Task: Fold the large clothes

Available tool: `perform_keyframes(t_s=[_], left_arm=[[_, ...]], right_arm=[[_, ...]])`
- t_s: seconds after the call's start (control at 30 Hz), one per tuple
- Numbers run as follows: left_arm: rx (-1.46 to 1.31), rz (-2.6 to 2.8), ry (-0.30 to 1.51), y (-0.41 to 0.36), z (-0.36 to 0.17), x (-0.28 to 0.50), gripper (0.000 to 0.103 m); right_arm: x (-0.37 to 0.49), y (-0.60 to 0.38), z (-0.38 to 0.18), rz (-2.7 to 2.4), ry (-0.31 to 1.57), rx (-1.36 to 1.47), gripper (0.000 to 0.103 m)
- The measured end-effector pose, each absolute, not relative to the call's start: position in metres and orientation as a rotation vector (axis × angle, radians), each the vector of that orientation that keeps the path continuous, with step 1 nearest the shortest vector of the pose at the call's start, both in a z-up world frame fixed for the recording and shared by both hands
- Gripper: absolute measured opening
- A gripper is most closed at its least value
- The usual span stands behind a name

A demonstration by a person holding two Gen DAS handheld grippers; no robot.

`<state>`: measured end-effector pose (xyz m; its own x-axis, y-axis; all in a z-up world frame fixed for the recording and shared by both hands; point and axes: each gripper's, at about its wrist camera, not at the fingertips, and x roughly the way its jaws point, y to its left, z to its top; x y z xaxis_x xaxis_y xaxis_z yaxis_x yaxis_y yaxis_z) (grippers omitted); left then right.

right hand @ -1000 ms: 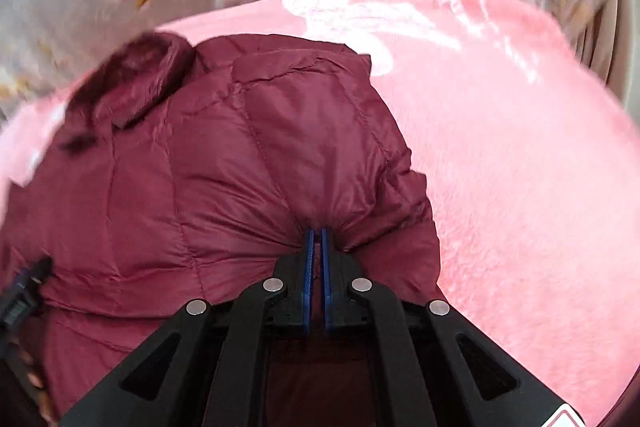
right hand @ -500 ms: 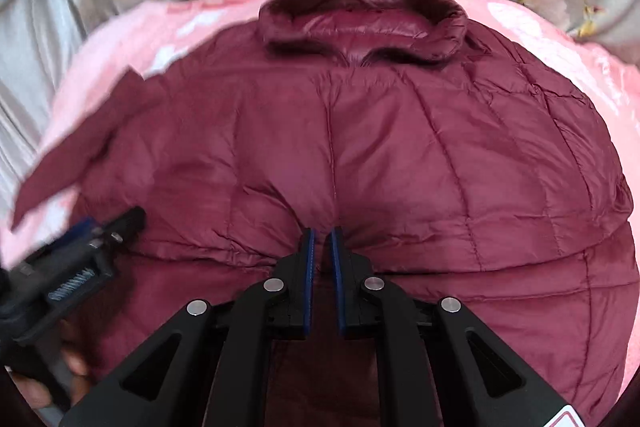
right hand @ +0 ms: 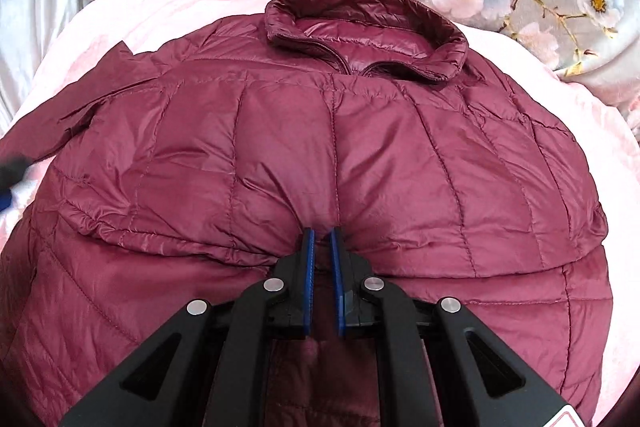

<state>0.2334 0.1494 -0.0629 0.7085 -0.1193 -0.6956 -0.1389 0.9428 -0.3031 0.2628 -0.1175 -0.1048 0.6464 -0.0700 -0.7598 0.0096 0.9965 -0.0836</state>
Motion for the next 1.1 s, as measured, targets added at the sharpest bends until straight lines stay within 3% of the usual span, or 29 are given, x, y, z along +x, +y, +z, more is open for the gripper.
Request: perform_keyframes(t_s=[0.13, 0.3, 0.37, 0.43, 0.5, 0.57, 0.6, 0.8, 0.93, 1.1], left_arm=[[-0.414, 0.236, 0.775, 0.270, -0.059, 0.229, 0.093], [-0.657, 0.524, 0.807, 0.421, -0.096, 0.224, 0.092], [-0.770, 0.574, 0.783, 0.453, -0.111, 0.220, 0.089], [-0.762, 0.587, 0.738, 0.460, -0.109, 0.223, 0.089], [-0.721, 0.589, 0.766, 0.456, -0.108, 0.239, 0.077], [-0.703, 0.545, 0.800, 0.447, -0.103, 0.257, 0.015], [-0.708, 0.510, 0.809, 0.443, -0.100, 0.265, 0.005], [-0.494, 0.261, 0.673, 0.325, -0.003, 0.305, 0.004], [-0.337, -0.043, 0.577, 0.185, 0.073, 0.316, 0.004], [-0.265, -0.416, 0.616, 0.017, 0.089, 0.306, 0.009]], right_arm=[[0.254, -0.122, -0.093, -0.030, 0.855, -0.002, 0.010], [0.229, -0.124, -0.071, -0.025, 0.823, 0.048, 0.014], [0.217, -0.124, -0.069, -0.019, 0.826, 0.057, 0.027], [0.206, -0.123, -0.068, -0.021, 0.830, 0.057, 0.033], [0.197, -0.122, -0.069, -0.028, 0.834, 0.053, 0.035], [0.190, -0.123, -0.069, -0.030, 0.839, 0.053, 0.038], [0.186, -0.124, -0.069, -0.031, 0.841, 0.055, 0.038], [0.175, -0.140, -0.065, -0.055, 0.831, 0.086, 0.045], [0.168, -0.158, -0.060, -0.072, 0.812, 0.118, 0.046], [0.160, -0.188, -0.060, -0.106, 0.809, 0.163, 0.050]])
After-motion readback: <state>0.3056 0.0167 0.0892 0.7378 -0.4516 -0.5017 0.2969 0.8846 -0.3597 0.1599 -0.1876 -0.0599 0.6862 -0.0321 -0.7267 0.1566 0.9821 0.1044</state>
